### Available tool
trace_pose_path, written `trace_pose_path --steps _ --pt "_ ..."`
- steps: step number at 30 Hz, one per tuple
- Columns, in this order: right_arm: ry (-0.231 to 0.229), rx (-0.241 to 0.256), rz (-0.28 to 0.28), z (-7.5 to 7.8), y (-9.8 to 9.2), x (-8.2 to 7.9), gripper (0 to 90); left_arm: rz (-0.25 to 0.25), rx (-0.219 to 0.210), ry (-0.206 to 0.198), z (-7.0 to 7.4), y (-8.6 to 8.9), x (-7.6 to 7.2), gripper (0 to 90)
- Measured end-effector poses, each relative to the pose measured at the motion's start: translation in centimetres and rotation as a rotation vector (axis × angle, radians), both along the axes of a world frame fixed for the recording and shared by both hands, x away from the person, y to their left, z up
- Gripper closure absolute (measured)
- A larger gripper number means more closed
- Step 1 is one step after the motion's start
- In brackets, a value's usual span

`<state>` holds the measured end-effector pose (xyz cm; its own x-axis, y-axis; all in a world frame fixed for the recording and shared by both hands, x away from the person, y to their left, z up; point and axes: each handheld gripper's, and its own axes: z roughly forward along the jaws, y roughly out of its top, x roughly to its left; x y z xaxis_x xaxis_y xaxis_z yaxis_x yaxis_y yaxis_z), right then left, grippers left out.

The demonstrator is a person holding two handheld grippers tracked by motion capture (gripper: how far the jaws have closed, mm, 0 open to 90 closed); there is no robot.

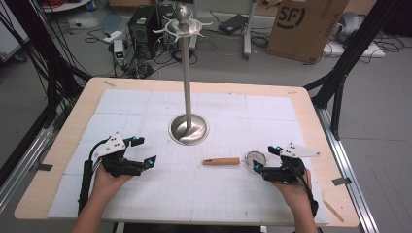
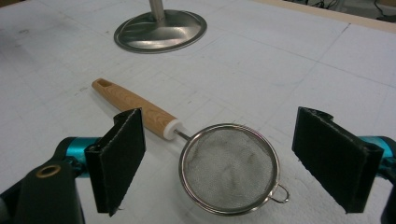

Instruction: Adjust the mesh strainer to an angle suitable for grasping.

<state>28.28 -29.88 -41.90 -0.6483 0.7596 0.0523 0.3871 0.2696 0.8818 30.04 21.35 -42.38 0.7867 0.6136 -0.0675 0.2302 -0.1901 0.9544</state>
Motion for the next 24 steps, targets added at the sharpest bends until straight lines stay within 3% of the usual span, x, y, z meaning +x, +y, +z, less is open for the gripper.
trace_pose_path --steps 5,12,17,18,24 --pt "-0.002 -0.008 0.014 0.3 0.7 0.1 16.5 0.007 -0.008 -0.001 0.0 0.1 0.1 15.0" --pt "0.003 -0.103 0.095 0.9 3.0 1.1 16.9 -0.004 -0.014 -0.001 0.1 0.0 0.0 15.0" --pt "0.038 -0.161 0.136 0.5 4.9 2.0 19.3 -0.014 -0.017 0.007 0.1 -0.1 -0.1 15.1" --pt "0.064 -0.173 0.164 0.1 5.7 2.3 19.5 -0.014 -0.021 0.008 0.1 -0.1 -0.1 15.1" --pt "0.108 -0.219 0.197 -0.8 6.8 3.0 26.0 -0.019 -0.025 0.01 0.1 -0.1 -0.1 15.3"
